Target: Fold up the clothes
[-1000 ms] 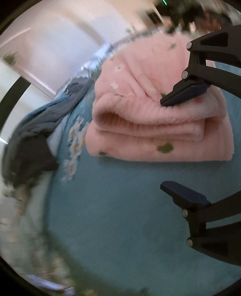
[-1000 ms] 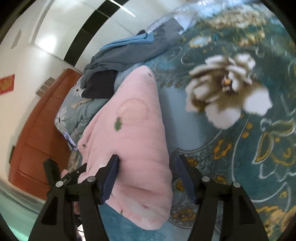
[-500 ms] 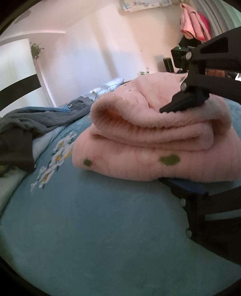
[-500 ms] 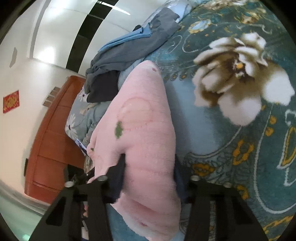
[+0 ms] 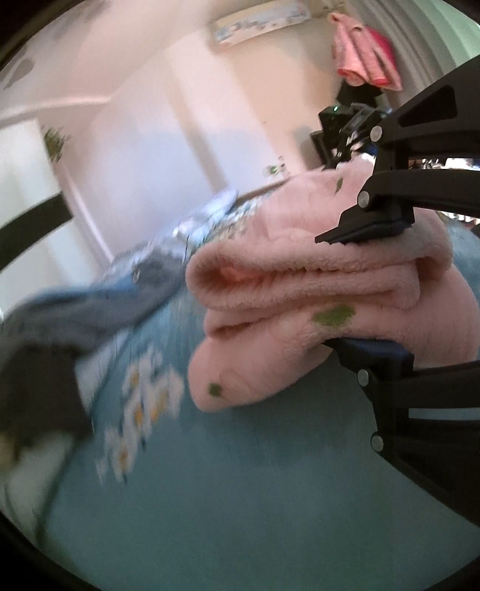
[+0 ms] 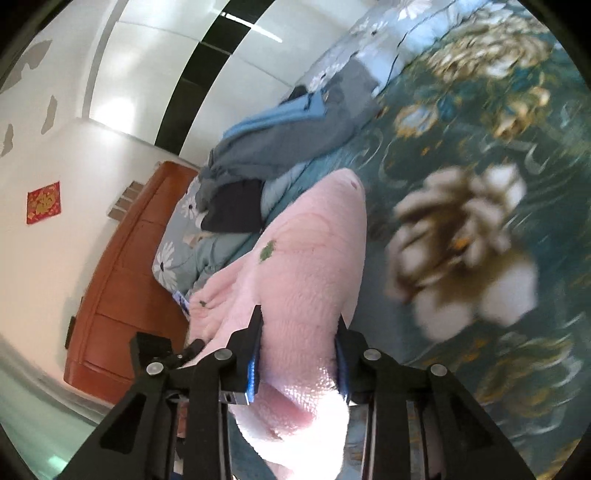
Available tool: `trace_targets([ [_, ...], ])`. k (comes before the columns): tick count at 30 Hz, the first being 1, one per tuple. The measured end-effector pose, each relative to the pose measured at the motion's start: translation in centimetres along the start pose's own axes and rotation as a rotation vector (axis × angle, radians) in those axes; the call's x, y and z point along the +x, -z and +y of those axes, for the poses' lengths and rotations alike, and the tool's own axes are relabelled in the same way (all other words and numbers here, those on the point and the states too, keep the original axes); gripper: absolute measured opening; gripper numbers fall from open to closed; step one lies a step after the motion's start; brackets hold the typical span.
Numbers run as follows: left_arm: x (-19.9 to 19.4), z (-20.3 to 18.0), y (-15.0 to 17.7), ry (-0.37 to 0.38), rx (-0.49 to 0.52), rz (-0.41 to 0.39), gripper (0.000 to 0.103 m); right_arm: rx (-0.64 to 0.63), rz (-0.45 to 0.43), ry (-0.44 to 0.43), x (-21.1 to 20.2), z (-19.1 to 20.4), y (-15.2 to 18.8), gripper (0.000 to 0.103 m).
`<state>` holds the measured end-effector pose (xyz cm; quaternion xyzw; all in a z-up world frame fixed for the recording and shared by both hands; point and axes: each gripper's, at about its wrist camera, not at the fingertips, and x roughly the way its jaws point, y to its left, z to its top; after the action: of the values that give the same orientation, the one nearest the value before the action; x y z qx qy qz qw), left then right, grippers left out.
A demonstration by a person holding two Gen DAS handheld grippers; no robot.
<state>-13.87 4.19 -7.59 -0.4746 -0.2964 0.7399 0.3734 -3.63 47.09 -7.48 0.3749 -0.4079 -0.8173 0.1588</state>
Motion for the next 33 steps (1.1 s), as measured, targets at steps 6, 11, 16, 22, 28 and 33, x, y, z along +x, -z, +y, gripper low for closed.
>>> trace_targets([
  [6,8.6,-7.2,-1.4,0.073,0.111,0.082,0.046,-0.007,-0.056,0.078,-6.9,-3.9,-4.5,0.033],
  [11,17.7,-13.5,-2.1,0.126,0.177,0.150,0.046,0.002,-0.108,0.153,-13.4,-8.2,-9.5,0.033],
  [16,26.0,-19.5,-2.5,0.173,0.240,0.207,0.046,-0.001,-0.146,0.258,-19.3,-12.0,-15.4,0.033],
  [22,32.8,-23.9,-0.3,0.207,0.294,0.198,0.046,-0.054,-0.156,0.368,-23.4,-15.0,-19.9,0.033],
  [28,37.0,-22.8,4.6,0.186,0.258,0.293,0.046,-0.007,-0.136,0.395,-25.4,-20.7,-20.1,0.034],
  [33,37.0,-21.4,6.0,0.182,0.243,0.298,0.046,0.053,-0.153,0.373,-26.2,-24.3,-18.2,0.035],
])
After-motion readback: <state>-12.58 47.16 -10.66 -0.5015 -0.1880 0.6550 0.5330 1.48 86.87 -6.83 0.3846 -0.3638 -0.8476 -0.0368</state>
